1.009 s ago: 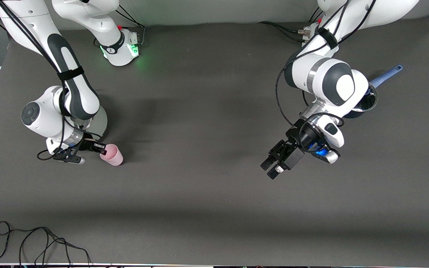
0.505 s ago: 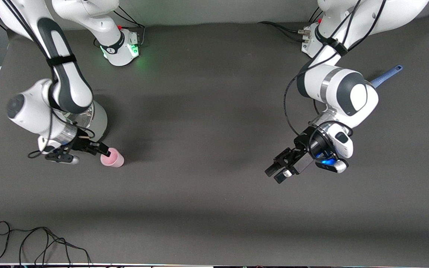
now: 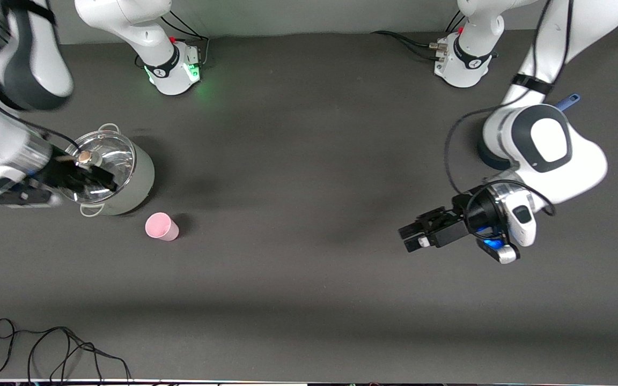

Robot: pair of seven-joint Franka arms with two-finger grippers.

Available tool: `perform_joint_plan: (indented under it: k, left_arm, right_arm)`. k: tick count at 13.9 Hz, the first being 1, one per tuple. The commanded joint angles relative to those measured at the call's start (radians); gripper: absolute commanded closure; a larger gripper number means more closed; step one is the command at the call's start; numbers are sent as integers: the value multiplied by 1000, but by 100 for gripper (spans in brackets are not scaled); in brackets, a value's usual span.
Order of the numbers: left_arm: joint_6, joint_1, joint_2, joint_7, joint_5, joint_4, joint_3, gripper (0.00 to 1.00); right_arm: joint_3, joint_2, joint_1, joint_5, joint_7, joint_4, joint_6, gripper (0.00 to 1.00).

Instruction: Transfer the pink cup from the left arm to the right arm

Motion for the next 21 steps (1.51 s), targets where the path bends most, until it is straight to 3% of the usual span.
perform_joint_plan:
  k: [1,3,6,11,16,21]
  left_arm:
    - [-37,-8,-64,-117,227,-27,67,0]
    - [-160,-9,-94,-145,495,-24,133,0]
    - [-369,-9,-140,-145,792,-23,225,0]
    - [-595,-12,-159,-132,1320,43,245,0]
    - [-612,20,-168,-110,1371,121,257,0]
    - [-601,17,-232,-110,1370,102,253,0]
  right_arm:
    - [-3,25,5,-67,28,240,-277,0]
    - [-4,25,2,-69,28,334,-404,0]
    - [2,46,10,-115,28,382,-443,0]
    - [8,54,8,-132,26,383,-452,0]
    - [8,52,10,-130,26,379,-469,0]
    - [12,40,-1,-130,23,366,-482,0]
